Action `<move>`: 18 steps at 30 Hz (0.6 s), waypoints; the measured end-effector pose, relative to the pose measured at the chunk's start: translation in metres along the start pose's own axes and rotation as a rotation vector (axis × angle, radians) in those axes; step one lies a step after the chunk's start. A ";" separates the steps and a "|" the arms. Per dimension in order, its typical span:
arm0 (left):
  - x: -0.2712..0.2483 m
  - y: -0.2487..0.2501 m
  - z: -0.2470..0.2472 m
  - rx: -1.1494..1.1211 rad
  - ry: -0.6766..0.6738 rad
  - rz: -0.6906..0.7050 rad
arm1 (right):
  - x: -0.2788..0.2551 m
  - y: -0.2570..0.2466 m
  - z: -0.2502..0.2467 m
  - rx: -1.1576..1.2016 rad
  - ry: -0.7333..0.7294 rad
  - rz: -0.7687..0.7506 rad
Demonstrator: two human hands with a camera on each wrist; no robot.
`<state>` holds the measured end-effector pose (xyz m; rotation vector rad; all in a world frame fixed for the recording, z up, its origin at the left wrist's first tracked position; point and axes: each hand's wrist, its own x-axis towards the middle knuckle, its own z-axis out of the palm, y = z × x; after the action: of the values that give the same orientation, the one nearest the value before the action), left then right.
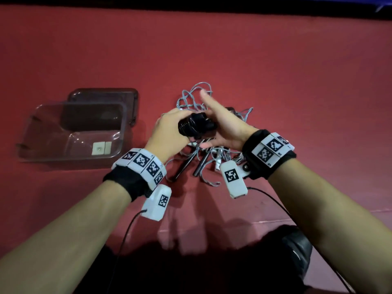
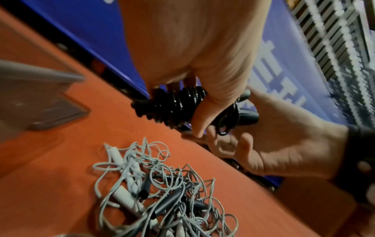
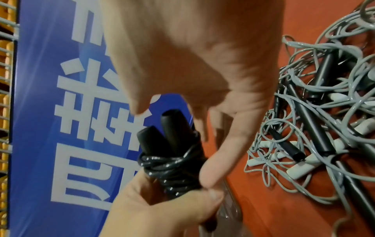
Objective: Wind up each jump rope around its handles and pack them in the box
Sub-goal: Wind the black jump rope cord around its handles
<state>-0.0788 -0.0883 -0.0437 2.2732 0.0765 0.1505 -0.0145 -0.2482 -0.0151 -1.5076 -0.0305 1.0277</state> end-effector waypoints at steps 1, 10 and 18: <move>0.007 0.003 0.004 0.044 -0.018 0.051 | -0.001 -0.001 -0.004 0.016 -0.013 -0.017; 0.098 0.046 0.085 -0.655 0.067 -0.564 | 0.007 0.016 -0.097 0.323 0.521 -0.351; 0.157 0.089 0.210 -0.755 -0.078 -0.477 | 0.000 0.047 -0.208 -0.047 0.749 -0.446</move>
<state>0.1057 -0.2875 -0.0982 1.4557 0.4387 -0.1443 0.0854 -0.4238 -0.0834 -1.7444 0.1338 0.0784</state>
